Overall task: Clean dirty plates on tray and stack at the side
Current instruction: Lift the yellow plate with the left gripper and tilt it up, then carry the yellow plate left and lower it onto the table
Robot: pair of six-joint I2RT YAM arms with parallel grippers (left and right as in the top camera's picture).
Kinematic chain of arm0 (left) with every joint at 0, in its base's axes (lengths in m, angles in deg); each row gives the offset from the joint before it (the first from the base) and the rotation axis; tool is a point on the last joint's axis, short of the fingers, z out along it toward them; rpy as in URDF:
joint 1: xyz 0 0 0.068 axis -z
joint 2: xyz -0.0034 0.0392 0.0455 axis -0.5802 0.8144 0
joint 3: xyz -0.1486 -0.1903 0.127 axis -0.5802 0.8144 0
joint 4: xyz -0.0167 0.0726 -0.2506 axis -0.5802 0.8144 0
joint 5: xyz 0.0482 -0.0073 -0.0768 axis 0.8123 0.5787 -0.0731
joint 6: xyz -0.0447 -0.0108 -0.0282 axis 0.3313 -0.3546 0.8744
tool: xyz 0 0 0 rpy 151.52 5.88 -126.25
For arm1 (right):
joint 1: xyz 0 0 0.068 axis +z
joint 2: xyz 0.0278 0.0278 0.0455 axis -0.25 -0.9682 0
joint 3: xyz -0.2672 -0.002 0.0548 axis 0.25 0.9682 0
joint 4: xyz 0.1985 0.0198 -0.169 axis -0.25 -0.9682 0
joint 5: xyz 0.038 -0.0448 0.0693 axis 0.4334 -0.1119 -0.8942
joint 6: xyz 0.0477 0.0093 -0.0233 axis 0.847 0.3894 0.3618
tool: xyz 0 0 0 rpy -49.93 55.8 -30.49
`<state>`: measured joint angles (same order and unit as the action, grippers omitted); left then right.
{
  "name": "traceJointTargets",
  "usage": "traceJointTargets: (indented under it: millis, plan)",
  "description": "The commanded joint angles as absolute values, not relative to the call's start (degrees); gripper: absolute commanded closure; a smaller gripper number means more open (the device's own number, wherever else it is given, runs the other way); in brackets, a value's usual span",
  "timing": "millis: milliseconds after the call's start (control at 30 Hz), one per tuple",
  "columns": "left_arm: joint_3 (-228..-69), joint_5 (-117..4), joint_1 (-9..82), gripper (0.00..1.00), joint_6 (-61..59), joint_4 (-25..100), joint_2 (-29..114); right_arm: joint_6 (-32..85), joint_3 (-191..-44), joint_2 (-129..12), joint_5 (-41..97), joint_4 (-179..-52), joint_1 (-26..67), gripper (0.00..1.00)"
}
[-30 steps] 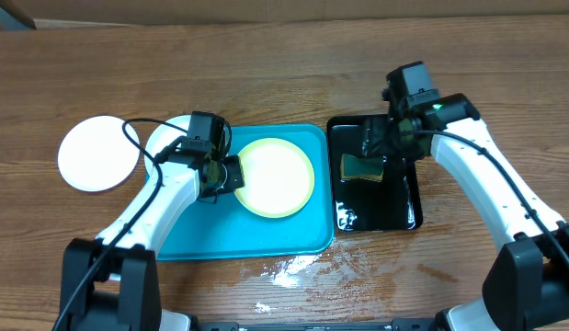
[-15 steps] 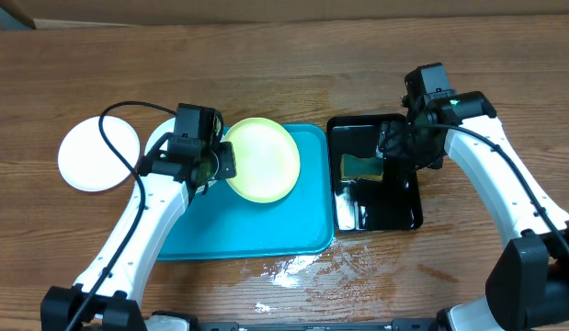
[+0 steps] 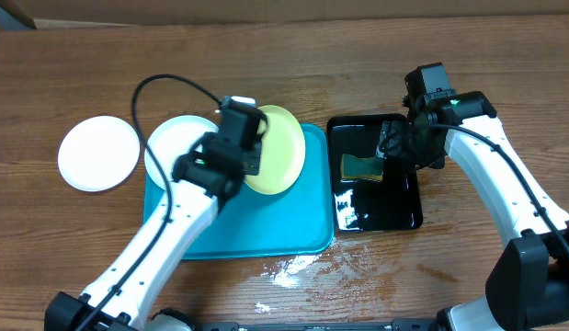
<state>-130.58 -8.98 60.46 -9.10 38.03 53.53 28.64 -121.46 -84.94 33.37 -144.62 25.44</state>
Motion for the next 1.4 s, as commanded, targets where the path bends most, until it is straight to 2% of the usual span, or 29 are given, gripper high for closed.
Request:
traceJointTargets:
  millis: [0,167,333,867,1000,1233,1367]
  plan:
    - [-132.98,10.12,67.76,0.96,-10.12,37.68,51.96,28.62,-122.16,-84.17,34.09,-144.49,25.22,0.19]
    - [-132.98,29.53,79.17,0.96,-9.49,37.51,51.96,28.64,-122.19,-84.19,34.09,-144.22,25.22,0.17]
    - [-132.96,43.63,86.58,0.96,-9.51,36.66,51.96,28.64,-122.16,-84.19,34.07,-144.24,25.22,0.17]
    - [-132.96,40.02,87.19,0.96,-7.74,35.74,52.05,28.64,-122.19,-84.19,34.05,-143.9,25.22,0.16]
    - [-132.96,33.6,84.92,0.96,-6.63,35.85,52.05,28.64,-122.16,-84.19,34.05,-144.03,25.22,0.16]
    - [-132.96,7.19,74.82,0.96,-3.89,38.49,52.03,28.64,-122.16,-84.19,34.05,-144.09,25.22,0.16]
    - [-132.98,-13.27,63.52,0.96,-3.98,38.78,52.0,28.64,-122.16,-84.19,34.05,-144.09,25.22,0.16]
